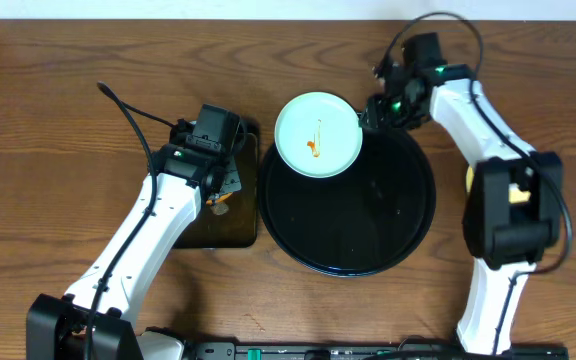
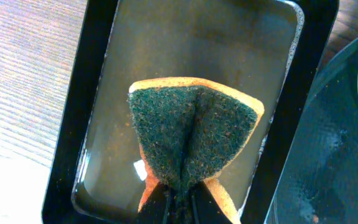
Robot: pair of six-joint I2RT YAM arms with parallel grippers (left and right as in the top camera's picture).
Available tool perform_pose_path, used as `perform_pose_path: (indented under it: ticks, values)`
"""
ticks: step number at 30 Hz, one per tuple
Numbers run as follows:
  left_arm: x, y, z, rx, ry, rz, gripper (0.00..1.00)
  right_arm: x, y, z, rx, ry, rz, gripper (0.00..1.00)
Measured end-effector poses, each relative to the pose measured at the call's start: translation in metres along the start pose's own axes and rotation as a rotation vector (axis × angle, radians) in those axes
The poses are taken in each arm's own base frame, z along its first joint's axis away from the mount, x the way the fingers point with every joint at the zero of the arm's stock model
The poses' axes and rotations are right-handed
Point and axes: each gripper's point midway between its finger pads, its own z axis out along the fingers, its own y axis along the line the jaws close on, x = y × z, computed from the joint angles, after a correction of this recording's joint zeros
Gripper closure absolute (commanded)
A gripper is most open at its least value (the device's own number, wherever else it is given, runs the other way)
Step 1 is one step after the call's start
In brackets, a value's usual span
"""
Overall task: Clean dirty plates on tray and stack at the side
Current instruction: 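Reach the right gripper to the remaining pale green plate rim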
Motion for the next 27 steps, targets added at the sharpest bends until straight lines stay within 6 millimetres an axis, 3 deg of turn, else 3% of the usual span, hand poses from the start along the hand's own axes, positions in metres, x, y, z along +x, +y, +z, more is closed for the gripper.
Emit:
perform_pose_path:
  ticks: [2, 5, 12, 20, 27]
  values:
    - [0.0, 0.0, 0.0, 0.0, 0.0, 0.0, 0.92, 0.005, -0.003, 0.011, -0.009, 0.024, 0.016, 0.6]
    - [0.0, 0.0, 0.0, 0.0, 0.001, 0.0, 0.92, 0.011, -0.003, 0.025, -0.039, 0.057, 0.035, 0.78]
    - [0.0, 0.0, 0.0, 0.0, 0.001, 0.0, 0.92, 0.021, 0.007, 0.027, -0.065, 0.097, 0.058, 0.99]
    - [0.0, 0.0, 0.0, 0.001, 0.0, 0.0, 0.92, 0.07, -0.003, 0.014, 0.024, 0.29, 0.117, 0.99]
    - [-0.001, -0.014, -0.001, 0.076, 0.004, 0.017, 0.92, 0.098, 0.004, -0.027, 0.151, 0.38, 0.089, 0.99]
